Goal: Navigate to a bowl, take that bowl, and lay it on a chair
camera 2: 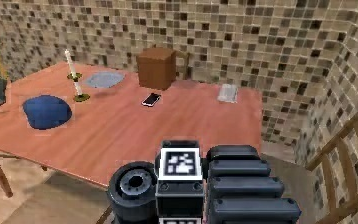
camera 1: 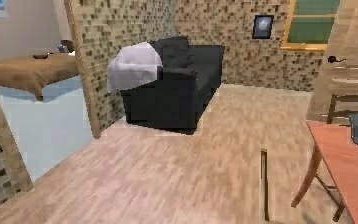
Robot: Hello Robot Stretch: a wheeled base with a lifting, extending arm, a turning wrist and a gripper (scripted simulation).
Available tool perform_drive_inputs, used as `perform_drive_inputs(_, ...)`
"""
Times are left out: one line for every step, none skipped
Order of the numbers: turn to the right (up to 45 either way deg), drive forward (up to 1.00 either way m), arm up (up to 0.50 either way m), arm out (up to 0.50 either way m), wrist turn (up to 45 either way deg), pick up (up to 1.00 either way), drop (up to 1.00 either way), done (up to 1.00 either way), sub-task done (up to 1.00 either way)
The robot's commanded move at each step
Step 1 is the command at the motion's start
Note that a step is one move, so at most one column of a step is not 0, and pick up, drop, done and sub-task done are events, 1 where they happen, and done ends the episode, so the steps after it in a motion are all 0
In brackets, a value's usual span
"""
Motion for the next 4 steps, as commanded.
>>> perform_drive_inputs(0.0, 0.30, 0.00, 0.00, 0.0, 0.00, 0.00, 0.00, 0.00)
perform_drive_inputs(45.0, 0.00, 0.00, 0.00, 0.0, 0.00, 0.00, 0.00, 0.00)
perform_drive_inputs(45.0, 0.00, 0.00, 0.00, 0.0, 0.00, 0.00, 0.00, 0.00)
perform_drive_inputs(-45.0, 0.00, 0.00, 0.00, 0.0, 0.00, 0.00, 0.00, 0.00)
